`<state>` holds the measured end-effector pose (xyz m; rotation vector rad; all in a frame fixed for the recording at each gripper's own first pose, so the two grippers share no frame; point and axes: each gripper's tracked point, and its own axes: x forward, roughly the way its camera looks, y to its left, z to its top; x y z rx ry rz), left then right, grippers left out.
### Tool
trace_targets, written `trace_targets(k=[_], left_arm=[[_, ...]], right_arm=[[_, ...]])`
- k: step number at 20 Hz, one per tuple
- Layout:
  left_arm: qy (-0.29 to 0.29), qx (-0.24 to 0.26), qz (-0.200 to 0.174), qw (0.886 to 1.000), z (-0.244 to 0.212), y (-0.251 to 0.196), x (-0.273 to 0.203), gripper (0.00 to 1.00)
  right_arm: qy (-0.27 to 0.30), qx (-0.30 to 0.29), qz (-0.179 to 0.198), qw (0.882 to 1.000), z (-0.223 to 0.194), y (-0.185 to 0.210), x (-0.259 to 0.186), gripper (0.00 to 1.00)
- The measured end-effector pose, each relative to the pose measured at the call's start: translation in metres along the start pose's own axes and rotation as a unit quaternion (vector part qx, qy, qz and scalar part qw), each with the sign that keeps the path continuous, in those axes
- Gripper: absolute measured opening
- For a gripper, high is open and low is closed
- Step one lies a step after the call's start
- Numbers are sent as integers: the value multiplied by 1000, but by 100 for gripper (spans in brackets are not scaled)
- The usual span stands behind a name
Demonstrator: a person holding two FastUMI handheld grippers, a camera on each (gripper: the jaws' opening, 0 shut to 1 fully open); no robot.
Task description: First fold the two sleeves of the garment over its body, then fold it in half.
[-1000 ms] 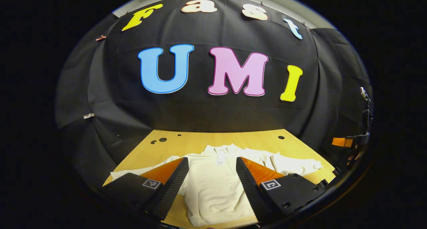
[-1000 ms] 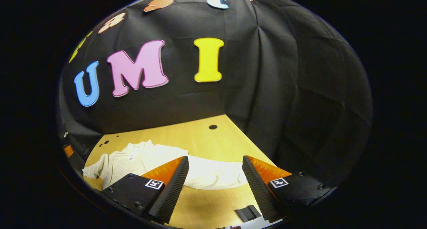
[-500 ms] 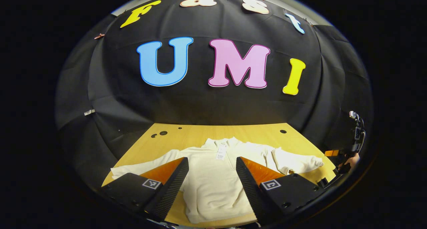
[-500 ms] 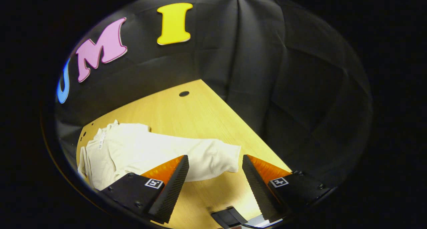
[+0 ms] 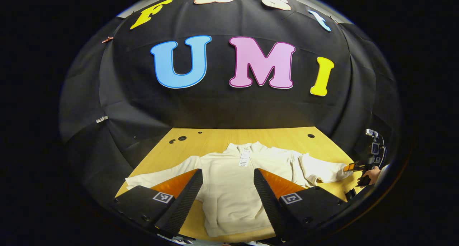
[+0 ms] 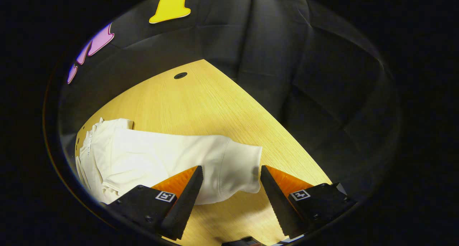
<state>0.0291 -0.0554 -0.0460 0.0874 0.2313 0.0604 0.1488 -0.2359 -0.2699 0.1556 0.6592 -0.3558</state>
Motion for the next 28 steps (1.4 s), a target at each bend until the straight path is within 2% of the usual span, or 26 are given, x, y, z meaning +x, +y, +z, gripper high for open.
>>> trace_targets(k=[2, 3, 5, 7, 8, 11, 12, 16, 21, 22, 23, 28], left_arm=[[1, 2, 6, 1000, -1, 2, 0, 93], [1, 4, 8, 1000, 0, 3, -1, 93], [2, 7, 10, 1000, 0, 5, -1, 93], [4, 8, 10, 1000, -2, 5, -1, 93], [5, 7, 9, 1000, -3, 4, -1, 94], [3, 8, 7, 1000, -3, 4, 0, 94], [1, 9, 6, 1000, -2, 4, 0, 94], [-7, 12, -3, 1000, 2, 3, 1, 93], [-15, 9, -20, 1000, -1, 5, -2, 94], [-16, 8, -23, 1000, 0, 6, -3, 89], [-18, 6, -27, 999, 0, 6, -3, 94], [-22, -2, -43, 999, -5, 15, -8, 93]], right_arm=[[19, -4, -4, 1000, -8, -3, -2, 99], [3, -6, -5, 1000, 0, -4, 3, 99], [13, -4, -6, 1000, -4, -5, 2, 98], [24, -7, -3, 1000, -5, -8, 1, 94], [27, -9, 0, 1000, -6, -6, 1, 84], [31, 13, 4, 999, -7, -1, 3, 28], [29, 16, 10, 999, -6, 0, 1, 20], [5, -2, 18, 1000, -1, 0, -14, 17], [-10, 19, 24, 999, -5, 1, -50, 17], [-10, 20, 25, 999, -10, 2, -59, 17], [-12, 21, 26, 999, -14, 5, -66, 17], [-44, 40, 58, 997, -20, 43, -116, 17]])
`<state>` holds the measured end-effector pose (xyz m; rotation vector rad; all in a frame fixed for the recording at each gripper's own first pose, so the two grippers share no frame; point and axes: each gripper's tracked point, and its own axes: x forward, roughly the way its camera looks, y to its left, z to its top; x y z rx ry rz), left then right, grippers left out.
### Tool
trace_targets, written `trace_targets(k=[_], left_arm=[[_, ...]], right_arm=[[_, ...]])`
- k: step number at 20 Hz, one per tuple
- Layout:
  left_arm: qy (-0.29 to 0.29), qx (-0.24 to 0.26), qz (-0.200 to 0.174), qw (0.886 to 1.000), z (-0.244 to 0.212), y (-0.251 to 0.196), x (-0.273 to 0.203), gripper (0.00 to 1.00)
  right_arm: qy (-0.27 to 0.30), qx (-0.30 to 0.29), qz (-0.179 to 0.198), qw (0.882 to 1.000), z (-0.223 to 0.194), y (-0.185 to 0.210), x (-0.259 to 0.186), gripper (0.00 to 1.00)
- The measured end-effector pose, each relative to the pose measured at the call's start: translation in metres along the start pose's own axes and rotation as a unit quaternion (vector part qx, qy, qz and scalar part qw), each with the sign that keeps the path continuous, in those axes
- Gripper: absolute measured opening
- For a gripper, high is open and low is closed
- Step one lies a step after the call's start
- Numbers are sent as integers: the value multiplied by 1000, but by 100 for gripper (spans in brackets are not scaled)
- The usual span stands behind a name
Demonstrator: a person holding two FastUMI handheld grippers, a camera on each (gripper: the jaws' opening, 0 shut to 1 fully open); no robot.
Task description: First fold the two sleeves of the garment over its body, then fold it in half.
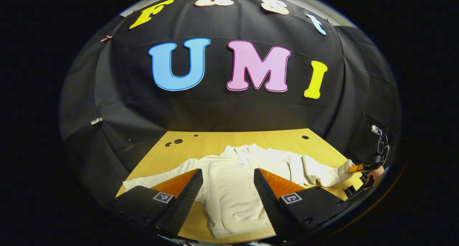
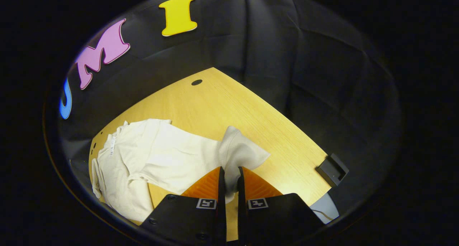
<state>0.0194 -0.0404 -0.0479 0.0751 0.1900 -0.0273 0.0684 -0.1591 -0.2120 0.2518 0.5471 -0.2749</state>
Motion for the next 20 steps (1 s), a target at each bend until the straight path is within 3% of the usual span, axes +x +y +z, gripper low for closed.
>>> trace_targets(k=[6, 13, 20], left_arm=[[-4, -13, -9, 1000, -7, 21, -12, 93], [-12, -29, 5, 1000, -4, 56, -22, 93], [-11, -52, 18, 998, -9, 94, -18, 93]], right_arm=[[-30, -26, 51, 998, 14, 81, -24, 17], [-49, -14, 124, 991, 29, 206, -30, 17], [-31, -37, 189, 981, -1, 315, -33, 17]])
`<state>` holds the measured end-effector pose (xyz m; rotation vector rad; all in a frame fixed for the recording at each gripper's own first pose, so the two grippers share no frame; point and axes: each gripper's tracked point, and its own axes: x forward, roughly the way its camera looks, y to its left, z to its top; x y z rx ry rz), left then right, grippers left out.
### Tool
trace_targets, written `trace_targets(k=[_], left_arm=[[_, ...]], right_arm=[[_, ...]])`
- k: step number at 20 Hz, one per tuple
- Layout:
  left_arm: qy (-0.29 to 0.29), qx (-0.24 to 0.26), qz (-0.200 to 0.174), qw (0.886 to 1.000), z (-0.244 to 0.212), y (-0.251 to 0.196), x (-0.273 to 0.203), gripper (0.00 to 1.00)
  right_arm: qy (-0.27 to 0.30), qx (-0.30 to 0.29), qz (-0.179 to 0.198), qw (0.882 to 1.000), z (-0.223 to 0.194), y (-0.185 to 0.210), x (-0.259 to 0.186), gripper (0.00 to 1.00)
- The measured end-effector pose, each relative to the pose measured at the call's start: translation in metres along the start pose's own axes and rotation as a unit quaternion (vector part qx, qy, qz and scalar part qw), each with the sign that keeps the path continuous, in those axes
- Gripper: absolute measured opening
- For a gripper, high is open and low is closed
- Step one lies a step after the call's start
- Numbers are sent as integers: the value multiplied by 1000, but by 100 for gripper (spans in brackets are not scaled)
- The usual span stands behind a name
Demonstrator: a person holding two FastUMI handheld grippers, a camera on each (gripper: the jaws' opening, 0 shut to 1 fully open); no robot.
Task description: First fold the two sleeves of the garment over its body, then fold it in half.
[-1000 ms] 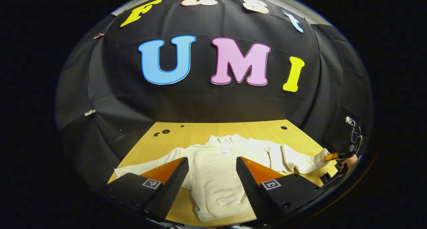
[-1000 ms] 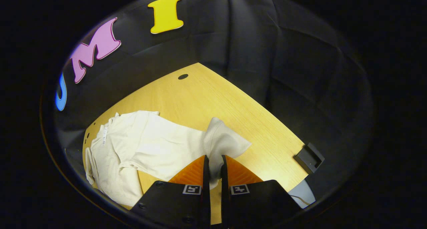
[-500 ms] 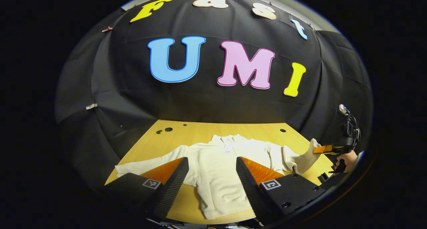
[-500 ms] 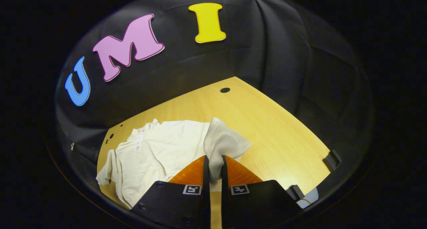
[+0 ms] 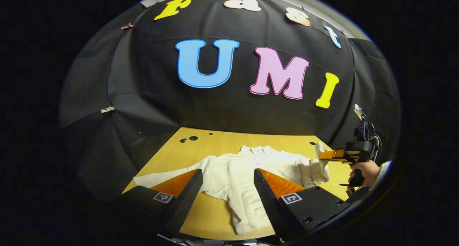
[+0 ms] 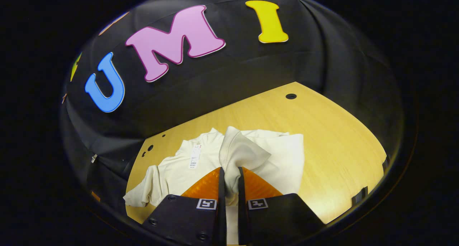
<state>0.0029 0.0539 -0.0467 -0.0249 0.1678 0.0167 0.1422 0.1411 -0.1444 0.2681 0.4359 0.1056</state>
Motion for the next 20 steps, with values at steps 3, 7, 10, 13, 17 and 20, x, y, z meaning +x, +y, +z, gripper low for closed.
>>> trace_targets(k=[3, 7, 10, 13, 17, 20], left_arm=[[2, -10, 6, 1000, -4, 14, 0, 93], [12, -28, 17, 999, -12, 31, -3, 93], [21, -41, 29, 999, -19, 44, -9, 93], [21, -49, 45, 998, -23, 59, -11, 93], [30, -59, 66, 996, -34, 76, -11, 93], [33, -60, 75, 995, -37, 85, -11, 93]], right_arm=[[19, -15, 23, 999, -21, 39, 18, 17], [50, -57, 34, 997, -56, 75, 40, 17], [76, -80, 43, 993, -87, 96, 56, 17], [109, -107, 47, 987, -118, 108, 70, 17], [145, -129, 33, 980, -148, 107, 83, 17], [165, -122, 32, 978, -160, 108, 87, 18]])
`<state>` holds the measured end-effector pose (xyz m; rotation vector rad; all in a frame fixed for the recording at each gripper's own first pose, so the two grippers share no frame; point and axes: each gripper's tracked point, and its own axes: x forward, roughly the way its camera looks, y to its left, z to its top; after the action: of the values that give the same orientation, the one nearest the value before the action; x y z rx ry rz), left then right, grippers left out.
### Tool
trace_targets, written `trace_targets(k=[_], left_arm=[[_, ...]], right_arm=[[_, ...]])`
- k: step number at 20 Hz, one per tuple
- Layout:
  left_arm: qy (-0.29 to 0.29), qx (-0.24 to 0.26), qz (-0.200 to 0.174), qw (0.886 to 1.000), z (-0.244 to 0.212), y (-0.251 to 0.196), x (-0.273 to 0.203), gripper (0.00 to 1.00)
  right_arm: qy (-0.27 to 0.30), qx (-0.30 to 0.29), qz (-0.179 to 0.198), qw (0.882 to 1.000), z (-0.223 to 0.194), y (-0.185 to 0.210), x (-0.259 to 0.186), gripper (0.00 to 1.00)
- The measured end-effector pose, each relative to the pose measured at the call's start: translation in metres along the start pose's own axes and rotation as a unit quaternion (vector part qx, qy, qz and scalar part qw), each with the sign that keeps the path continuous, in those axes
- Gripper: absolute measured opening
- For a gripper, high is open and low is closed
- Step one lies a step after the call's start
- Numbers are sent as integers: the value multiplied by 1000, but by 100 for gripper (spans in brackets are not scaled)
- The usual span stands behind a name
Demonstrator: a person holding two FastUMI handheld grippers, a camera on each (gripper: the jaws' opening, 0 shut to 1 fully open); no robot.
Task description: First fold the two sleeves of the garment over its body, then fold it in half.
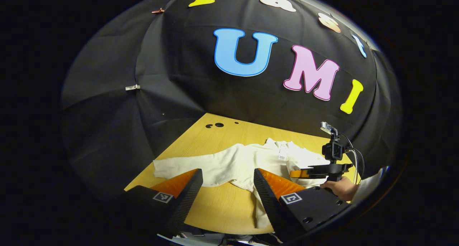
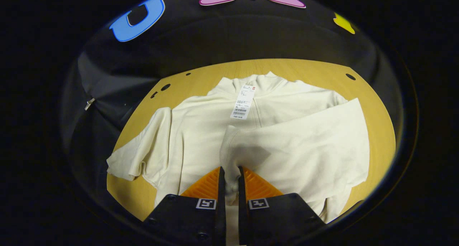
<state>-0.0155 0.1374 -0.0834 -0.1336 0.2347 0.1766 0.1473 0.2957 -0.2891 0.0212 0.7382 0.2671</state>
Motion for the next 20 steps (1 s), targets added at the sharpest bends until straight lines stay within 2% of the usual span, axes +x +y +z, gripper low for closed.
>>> trace_targets(k=[1, 5, 6, 7, 8, 12, 16, 20], left_arm=[[0, 0, 4, 1000, 0, 4, 2, 93], [2, 0, 21, 1000, -5, 20, 10, 93], [2, 1, 24, 1000, -6, 23, 12, 93], [2, 3, 28, 1000, -7, 27, 15, 93], [1, 5, 33, 999, -6, 32, 18, 93], [-6, 11, 53, 999, -7, 55, 35, 93], [-3, 28, 82, 996, -15, 85, 59, 93], [17, 21, 114, 993, -28, 119, 90, 93]], right_arm=[[4, 9, 4, 1000, -2, 2, 1, 18], [16, 51, 59, 997, -2, 30, -4, 36], [18, 55, 74, 996, -2, 38, -7, 46], [19, 57, 88, 994, -1, 46, -11, 41], [22, 58, 100, 993, -3, 52, -16, 59], [26, 60, 143, 988, -7, 64, -45, 59], [4, 19, 107, 994, -11, 29, -74, 59], [-2, 5, 79, 997, -22, -11, -102, 59]])
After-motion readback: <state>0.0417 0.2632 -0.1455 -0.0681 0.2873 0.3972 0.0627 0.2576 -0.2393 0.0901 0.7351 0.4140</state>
